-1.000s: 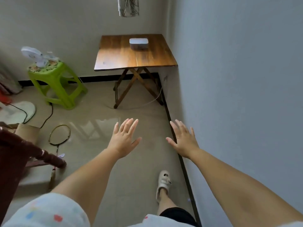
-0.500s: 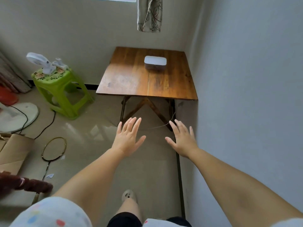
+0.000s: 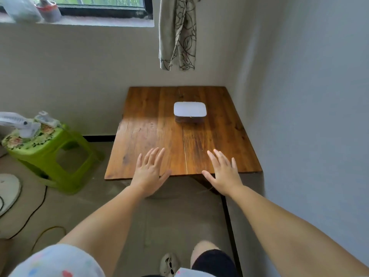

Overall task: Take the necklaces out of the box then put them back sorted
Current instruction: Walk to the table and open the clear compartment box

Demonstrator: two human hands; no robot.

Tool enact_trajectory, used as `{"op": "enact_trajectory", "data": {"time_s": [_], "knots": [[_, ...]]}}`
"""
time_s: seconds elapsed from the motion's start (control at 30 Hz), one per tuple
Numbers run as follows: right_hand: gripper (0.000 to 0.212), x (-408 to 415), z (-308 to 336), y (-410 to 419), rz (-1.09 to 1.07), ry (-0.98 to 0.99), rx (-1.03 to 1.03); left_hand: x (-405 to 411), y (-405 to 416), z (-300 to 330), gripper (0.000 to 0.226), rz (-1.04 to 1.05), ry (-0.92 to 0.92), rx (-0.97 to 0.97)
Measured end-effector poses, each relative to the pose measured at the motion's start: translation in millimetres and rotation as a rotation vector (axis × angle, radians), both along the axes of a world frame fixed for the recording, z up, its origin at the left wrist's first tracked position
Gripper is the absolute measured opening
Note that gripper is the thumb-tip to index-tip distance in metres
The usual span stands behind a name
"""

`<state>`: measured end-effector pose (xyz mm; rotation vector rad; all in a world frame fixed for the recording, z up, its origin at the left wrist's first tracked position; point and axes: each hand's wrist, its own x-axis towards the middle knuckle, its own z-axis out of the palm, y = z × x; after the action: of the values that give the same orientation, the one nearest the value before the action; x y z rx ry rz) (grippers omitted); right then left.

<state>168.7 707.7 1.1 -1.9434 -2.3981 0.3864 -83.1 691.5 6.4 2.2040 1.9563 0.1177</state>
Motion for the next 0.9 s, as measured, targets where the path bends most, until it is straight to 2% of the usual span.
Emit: {"op": "enact_trajectory", "data": {"time_s": [0.17, 0.43, 0.7, 0.9], "knots": [[0.069, -1, -10, 80, -0.046, -0.034, -0.038, -2, 80, -11, 0.069, -0.061, 0.034, -0.028], [0.069, 0, -25, 218, 0.002, -0.056, -0.066, -2, 209, -30, 0.069, 0.036, -0.005, -0.064], [0.073, -13, -40, 334, 0.124, -0.125, -0.139, 7, 305, -50, 0.069, 0.216, -0.264, -0.156], [0.076, -39, -90, 380, 0.228, -0.175, -0.168, 17, 355, -90, 0.06, 0.452, -0.587, -0.292]]}}
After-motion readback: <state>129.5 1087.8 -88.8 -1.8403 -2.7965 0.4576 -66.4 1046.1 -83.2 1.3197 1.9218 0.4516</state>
